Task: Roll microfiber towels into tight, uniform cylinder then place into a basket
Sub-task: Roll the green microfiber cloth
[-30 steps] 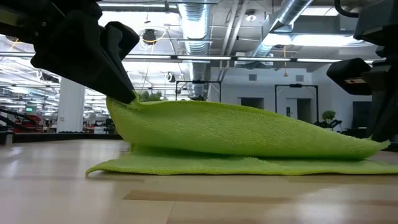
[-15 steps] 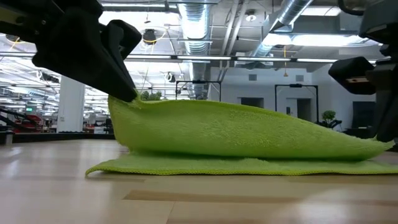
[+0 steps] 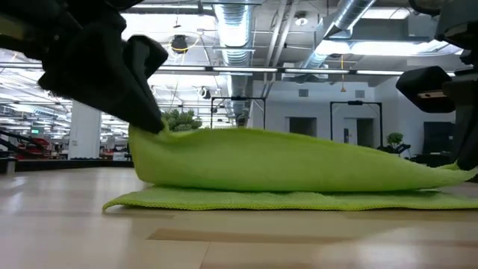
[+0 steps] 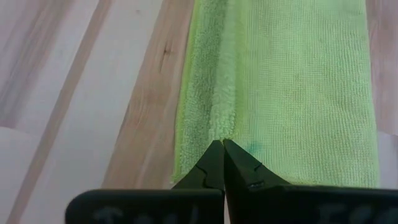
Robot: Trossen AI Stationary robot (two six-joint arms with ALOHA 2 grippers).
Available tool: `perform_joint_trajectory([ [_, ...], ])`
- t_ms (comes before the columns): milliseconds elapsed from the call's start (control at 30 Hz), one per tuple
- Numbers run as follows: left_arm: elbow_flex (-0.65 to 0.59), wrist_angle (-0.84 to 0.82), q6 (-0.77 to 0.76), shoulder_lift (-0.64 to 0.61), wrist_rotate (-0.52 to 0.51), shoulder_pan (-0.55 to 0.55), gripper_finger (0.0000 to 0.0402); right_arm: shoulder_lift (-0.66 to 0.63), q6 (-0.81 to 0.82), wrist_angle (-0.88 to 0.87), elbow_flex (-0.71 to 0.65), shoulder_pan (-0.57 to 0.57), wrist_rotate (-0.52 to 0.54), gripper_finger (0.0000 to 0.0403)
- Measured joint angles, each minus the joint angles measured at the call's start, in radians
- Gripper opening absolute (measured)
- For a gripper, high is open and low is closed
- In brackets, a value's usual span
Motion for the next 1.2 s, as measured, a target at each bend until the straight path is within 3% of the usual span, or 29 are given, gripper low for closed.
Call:
perform_joint_trajectory([
  [367, 0.020, -0.009, -0.001, -0.029, 0.094, -0.007, 0.0103, 0.000, 0.001, 0.002, 0.000, 0.001, -0.010, 0.0015],
  [733, 0.017, 0.025, 0.027, -0.028, 0.075, 0.010, 0.0107, 0.000, 0.001, 0.005, 0.000, -0.001, -0.008, 0.0017],
  [1000, 0.017, 0.117, 0.091, 0.063, 0.090, -0.014, 0.0107, 0.000, 0.001, 0.007, -0.001, -0.005, -0.006, 0.0018],
  [1200, 0.030, 0.021, 0.076, 0.087, 0.138, -0.011, 0.0107, 0.000, 0.001, 0.006, -0.002, -0.014, -0.006, 0.0017],
])
